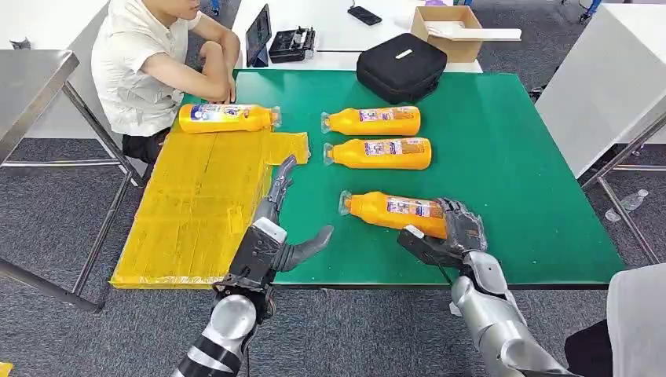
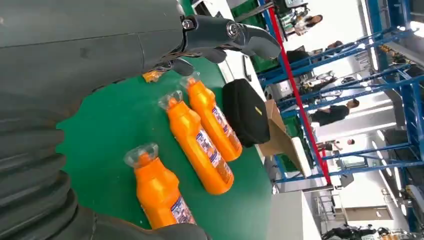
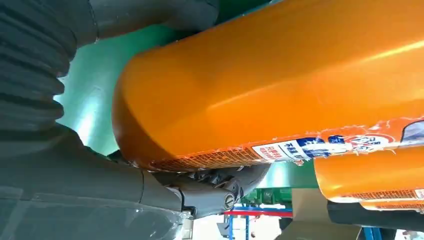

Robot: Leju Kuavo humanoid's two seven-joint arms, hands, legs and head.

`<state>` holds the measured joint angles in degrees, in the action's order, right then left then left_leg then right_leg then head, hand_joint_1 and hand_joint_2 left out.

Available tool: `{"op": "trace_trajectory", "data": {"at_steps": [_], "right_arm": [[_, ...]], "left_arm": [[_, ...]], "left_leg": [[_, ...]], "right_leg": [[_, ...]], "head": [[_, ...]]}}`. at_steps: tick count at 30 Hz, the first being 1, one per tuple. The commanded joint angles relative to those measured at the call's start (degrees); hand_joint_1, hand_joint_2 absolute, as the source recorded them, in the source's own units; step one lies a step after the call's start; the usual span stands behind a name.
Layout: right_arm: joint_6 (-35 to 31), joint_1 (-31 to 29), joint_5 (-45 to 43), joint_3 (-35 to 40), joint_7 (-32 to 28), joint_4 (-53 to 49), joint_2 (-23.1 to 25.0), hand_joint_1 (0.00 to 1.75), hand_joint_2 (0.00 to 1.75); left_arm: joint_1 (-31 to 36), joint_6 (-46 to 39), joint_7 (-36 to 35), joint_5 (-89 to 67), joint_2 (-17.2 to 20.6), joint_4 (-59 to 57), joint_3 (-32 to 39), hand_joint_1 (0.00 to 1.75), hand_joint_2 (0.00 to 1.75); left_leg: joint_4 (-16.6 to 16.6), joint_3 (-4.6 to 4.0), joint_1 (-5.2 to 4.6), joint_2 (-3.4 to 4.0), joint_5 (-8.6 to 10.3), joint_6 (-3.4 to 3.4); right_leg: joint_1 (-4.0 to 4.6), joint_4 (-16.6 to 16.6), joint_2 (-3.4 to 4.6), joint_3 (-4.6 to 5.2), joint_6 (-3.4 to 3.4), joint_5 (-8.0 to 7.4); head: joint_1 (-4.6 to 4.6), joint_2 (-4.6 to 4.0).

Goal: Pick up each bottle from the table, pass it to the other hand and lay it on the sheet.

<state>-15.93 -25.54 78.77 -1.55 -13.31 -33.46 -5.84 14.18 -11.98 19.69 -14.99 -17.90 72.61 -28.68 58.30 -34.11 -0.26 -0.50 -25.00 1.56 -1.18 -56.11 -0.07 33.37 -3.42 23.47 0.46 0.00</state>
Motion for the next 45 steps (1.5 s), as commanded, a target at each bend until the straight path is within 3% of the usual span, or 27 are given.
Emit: {"op": "trace_trajectory", "data": {"at_steps": [1,5,13,22,31,45], "right_arm": [[-0.04,2.32,-4.08,-3.38,-2.29,2.95,0.83,1.75,1.75],[0.69,4.29,-10.44,-7.05,-6.49,-1.56,2.68,1.75,1.75],[0.87,2.64,-15.05,-8.91,-8.66,-8.11,5.44,1.75,1.75],[1.95,4.74,-16.33,-9.19,-9.24,-11.8,5.63,1.75,1.75],[8.46,2.63,-25.6,-5.64,-14.56,-16.42,9.05,1.75,1.75],[8.74,3.19,-27.21,-4.96,-15.16,-17.09,8.72,1.75,1.75]], "left_arm": [[1.43,-1.75,1.36,0.78,-2.1,-2.73,-0.09,0.0,1.75],[-1.53,-1.29,3.53,9.35,-2.1,-3.38,0.53,0.0,1.75],[1.34,-0.74,0.74,24.42,-2.1,-10.77,-0.59,0.0,1.75],[0.96,-1.73,0.25,24.53,-2.1,-15.04,-1.05,0.0,1.75],[4.06,8.21,0.42,36.44,-2.1,-29.22,-1.49,0.0,1.75],[4.2,8.14,0.52,37.01,-2.1,-28.93,-1.46,0.0,1.75]], "left_leg": [[-0.04,0.11,0.11,-0.19,-0.01,-0.1],[-0.06,0.17,0.06,-0.08,-0.02,-0.07],[-0.02,0.12,0.04,0.05,-0.02,-0.08],[-0.03,-0.06,0.01,0.0,-0.05,-0.07],[-0.03,-0.27,0.02,0.3,-0.09,-0.11],[0.0,-0.43,0.01,0.05,-0.03,-0.07]], "right_leg": [[0.12,0.12,-0.23,-0.22,0.17,0.04],[0.07,0.09,-0.09,-0.24,0.1,0.03],[0.05,0.02,0.01,-0.14,0.12,0.01],[0.01,0.0,-0.03,0.0,0.12,0.06],[0.03,-0.03,0.26,0.29,0.15,0.01],[0.01,-0.04,0.02,0.38,0.09,0.03]], "head": [[0.02,0.0],[0.02,0.0],[0.02,0.0],[0.0,0.0],[0.0,0.0],[0.0,0.0]]}}
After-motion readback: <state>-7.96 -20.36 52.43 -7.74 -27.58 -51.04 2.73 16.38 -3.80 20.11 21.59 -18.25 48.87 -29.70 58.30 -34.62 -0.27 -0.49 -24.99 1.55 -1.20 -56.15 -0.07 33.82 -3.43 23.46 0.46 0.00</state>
